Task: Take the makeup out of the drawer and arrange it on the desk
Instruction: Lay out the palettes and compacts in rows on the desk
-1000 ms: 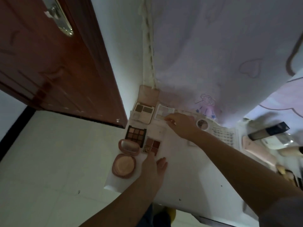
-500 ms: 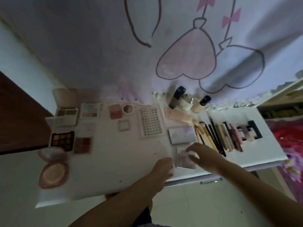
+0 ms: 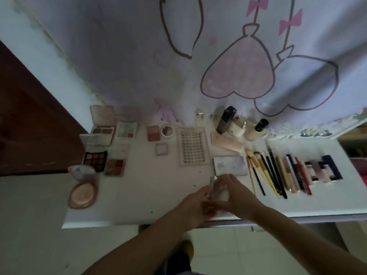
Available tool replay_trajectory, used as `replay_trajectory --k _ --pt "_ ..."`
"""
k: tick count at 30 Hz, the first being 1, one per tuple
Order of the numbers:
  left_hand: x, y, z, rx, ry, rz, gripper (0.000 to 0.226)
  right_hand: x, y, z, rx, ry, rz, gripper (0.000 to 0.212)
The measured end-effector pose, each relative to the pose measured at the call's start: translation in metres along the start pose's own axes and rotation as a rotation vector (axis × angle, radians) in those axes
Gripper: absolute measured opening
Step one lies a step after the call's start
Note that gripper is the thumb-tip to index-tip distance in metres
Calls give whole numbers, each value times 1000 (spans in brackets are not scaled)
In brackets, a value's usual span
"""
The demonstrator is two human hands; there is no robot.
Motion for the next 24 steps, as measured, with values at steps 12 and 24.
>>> replay_trajectory --k 12,24 --pt "46 -63 -78 -308 -66 164 45 7 49 123 203 216 39 43" --pt "139 -67 -57 -87 -378 255 62 -58 99 153 -302 595 561 32"
Point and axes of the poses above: each hand's wrist, its own y-axis towards the middle knuckle, its own x-axis out of the back of the hand, z = x × y, the point moved 9 cm from there along y, towards the middle knuckle, and after that the axes turned 12 degrees about -z, right-handed, at the moved point
